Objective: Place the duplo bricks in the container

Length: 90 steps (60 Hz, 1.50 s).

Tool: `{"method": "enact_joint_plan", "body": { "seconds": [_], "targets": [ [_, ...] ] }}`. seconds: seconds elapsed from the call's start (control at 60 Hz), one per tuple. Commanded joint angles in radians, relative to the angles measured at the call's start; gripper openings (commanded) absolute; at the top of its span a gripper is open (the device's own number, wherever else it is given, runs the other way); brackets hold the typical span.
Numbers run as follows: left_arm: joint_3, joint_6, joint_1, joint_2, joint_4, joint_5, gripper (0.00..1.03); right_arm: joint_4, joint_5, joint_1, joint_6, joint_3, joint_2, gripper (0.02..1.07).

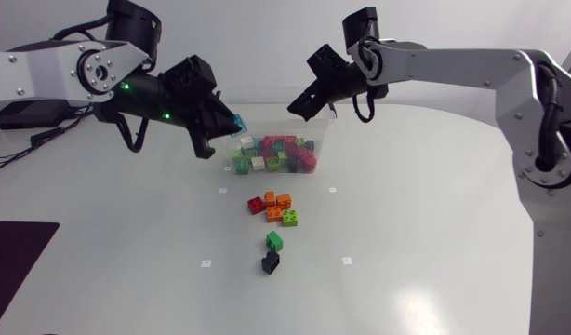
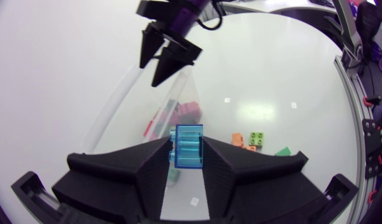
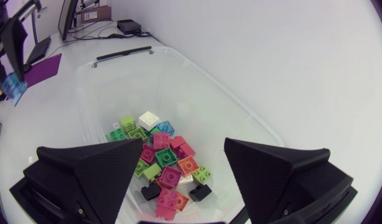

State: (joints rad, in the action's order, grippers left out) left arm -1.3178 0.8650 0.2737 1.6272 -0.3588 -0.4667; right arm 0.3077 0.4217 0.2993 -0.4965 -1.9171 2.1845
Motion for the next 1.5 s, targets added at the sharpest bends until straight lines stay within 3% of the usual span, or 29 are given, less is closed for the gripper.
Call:
{"method": "enact_joint_plan", "body": {
  "seconds": [0.0,0.317,0.65,0.983,1.117,1.15,1.217,1.267,1.483],
  "targets": [
    [-0.051,-0.092,-0.014,0.051,0.038,-0.009,0.30,-0.033,-0.003,0.006,0.019,0.079,-0.091,1.02],
    [-0.179,-0.213,-0.030,0.165,0.141,-0.004,0.30,-0.114,0.000,0.003,-0.004,0.357,-0.279,1.02],
    [-0.357,-0.267,-0.019,0.321,0.156,0.049,0.30,-0.177,0.008,0.000,-0.056,0.629,-0.436,1.02],
    [-0.537,-0.294,-0.007,0.465,0.119,0.102,0.32,-0.170,0.061,-0.012,-0.159,0.790,-0.477,0.98],
    [-0.587,-0.294,-0.004,0.504,0.087,0.114,0.49,-0.168,0.072,-0.002,-0.192,0.825,-0.459,0.98],
    [-0.603,-0.294,-0.004,0.514,0.077,0.119,0.57,-0.162,0.078,0.001,-0.200,0.828,-0.453,0.98],
    [-0.638,-0.290,-0.001,0.539,0.044,0.140,0.85,-0.148,0.086,0.012,-0.218,0.834,-0.442,0.98],
    [-0.661,-0.282,0.001,0.554,0.011,0.143,0.96,-0.130,0.088,0.021,-0.241,0.833,-0.431,0.98],
    [-0.666,-0.276,-0.010,0.527,-0.039,0.146,0.98,-0.044,0.098,0.060,-0.327,0.816,-0.381,0.97]
  ]
}}
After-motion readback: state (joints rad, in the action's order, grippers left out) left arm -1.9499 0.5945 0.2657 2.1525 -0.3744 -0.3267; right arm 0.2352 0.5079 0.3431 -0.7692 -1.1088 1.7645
